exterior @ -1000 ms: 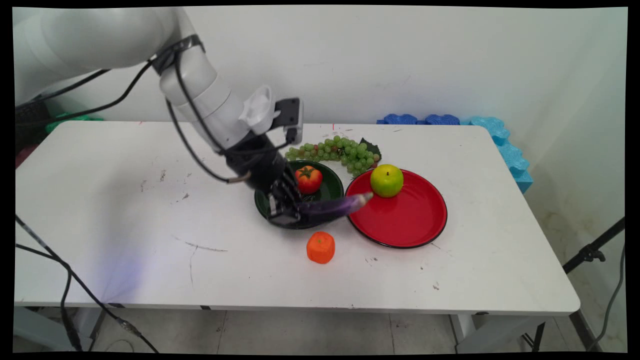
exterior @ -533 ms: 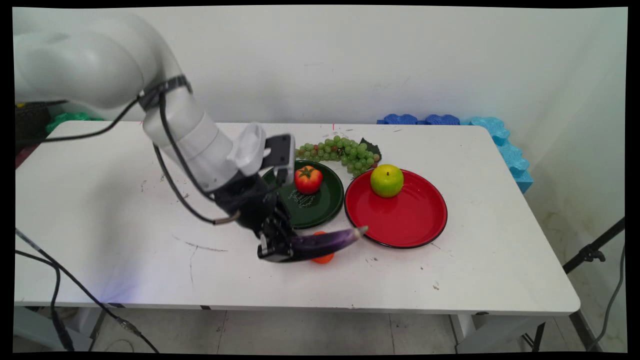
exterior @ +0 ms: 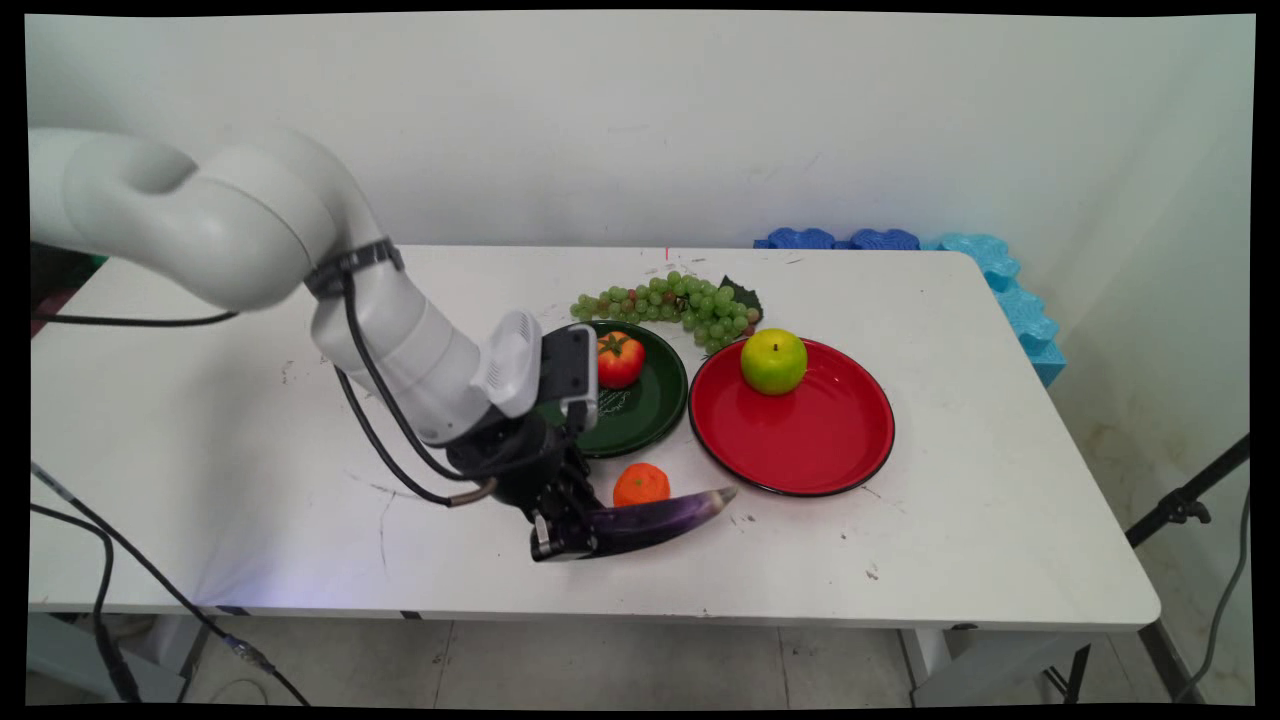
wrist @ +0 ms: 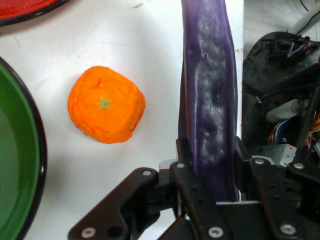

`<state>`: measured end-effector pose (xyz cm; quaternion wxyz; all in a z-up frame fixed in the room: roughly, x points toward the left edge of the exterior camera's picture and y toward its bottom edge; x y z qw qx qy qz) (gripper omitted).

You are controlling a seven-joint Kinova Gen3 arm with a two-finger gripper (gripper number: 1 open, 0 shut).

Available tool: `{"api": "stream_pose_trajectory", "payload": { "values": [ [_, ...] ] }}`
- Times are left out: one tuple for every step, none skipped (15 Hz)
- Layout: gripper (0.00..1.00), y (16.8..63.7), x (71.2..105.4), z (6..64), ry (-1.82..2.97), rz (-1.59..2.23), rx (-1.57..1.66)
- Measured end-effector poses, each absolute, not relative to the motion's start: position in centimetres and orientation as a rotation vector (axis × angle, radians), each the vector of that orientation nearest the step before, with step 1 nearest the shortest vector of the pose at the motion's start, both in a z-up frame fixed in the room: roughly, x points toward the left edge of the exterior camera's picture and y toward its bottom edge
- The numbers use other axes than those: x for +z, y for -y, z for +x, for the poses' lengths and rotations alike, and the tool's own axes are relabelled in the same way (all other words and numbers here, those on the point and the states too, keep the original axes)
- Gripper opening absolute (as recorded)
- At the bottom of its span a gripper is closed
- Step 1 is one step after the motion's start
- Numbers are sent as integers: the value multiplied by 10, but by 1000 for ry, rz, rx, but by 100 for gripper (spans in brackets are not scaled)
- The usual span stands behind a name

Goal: Place the picked object on the table

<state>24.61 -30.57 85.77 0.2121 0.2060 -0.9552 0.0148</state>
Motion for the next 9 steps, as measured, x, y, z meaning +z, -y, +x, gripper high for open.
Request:
{"api": "stream_pose_trajectory", "payload": {
  "values": [
    [0,305,851,244,2650,575,48],
    [0,305,847,243,2648,578,52],
    [0,305,845,242,2647,579,55],
    [0,305,842,241,2645,581,58],
    [0,305,839,240,2643,583,62],
    [0,305,835,240,2642,585,67],
    [0,305,833,239,2641,587,71],
    [0,305,830,238,2640,588,73],
    [0,304,828,238,2638,590,76]
  ]
}}
